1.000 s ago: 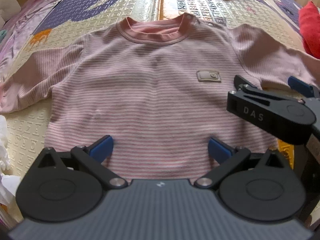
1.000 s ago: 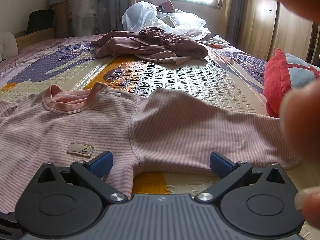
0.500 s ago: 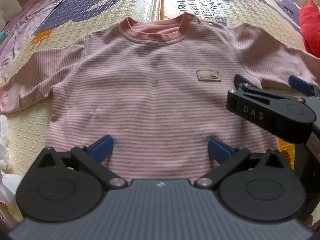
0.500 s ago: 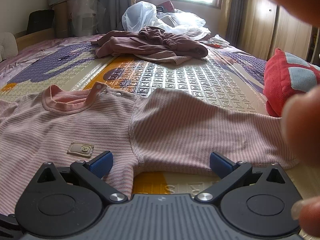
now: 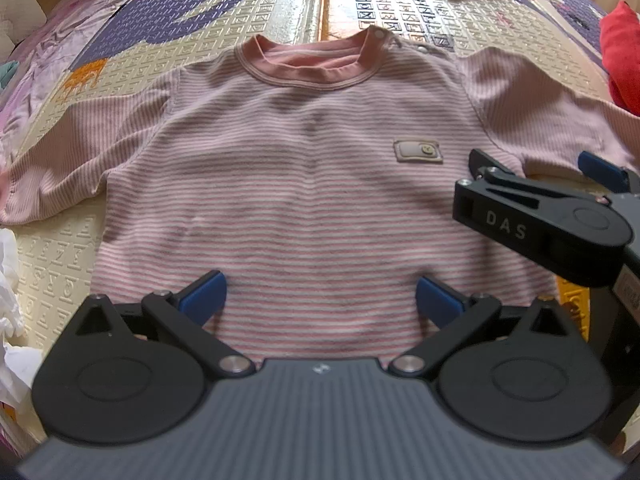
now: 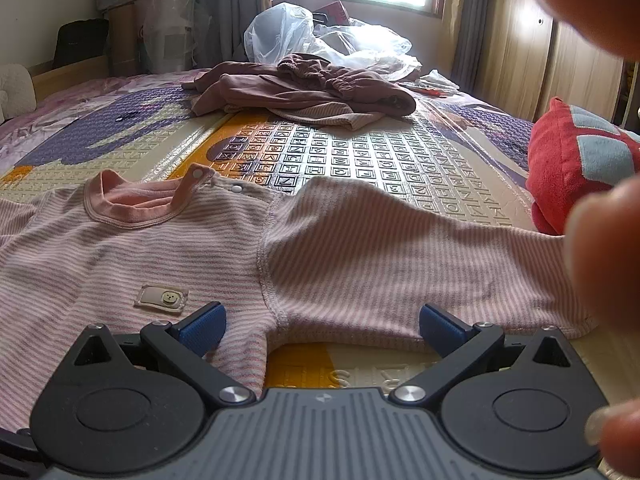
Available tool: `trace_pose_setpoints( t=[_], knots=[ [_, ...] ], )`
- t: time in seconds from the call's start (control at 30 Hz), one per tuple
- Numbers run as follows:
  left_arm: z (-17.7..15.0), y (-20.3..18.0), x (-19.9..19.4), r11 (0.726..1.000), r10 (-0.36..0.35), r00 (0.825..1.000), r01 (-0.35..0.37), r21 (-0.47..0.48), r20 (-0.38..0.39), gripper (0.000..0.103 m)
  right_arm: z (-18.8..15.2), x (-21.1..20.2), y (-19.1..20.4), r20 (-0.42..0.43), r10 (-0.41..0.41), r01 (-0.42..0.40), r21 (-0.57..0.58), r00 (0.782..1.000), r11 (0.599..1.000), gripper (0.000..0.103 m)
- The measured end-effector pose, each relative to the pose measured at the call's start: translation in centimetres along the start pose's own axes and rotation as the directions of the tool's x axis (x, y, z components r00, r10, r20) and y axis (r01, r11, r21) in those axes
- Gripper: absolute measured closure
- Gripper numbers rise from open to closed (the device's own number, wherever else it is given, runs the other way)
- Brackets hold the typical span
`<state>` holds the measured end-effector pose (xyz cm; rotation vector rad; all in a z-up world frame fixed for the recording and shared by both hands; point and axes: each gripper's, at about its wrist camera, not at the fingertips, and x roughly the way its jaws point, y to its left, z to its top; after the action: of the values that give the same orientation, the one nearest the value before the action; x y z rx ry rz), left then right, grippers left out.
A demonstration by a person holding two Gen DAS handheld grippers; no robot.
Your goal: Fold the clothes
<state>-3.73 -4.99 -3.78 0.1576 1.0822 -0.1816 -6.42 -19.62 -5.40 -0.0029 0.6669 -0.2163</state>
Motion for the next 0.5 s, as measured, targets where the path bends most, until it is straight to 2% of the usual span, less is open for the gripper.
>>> trace_pose_setpoints(
  t=[0.5],
  knots=[
    [0.03,0.15,-0.09,1.0,-0.004,1.0,0.004,-0.002,-0.004,0.0,0.2,0.28,-0.06,0.001,0.005,-0.005,0.006,1.0,1.0,0.0]
  ],
)
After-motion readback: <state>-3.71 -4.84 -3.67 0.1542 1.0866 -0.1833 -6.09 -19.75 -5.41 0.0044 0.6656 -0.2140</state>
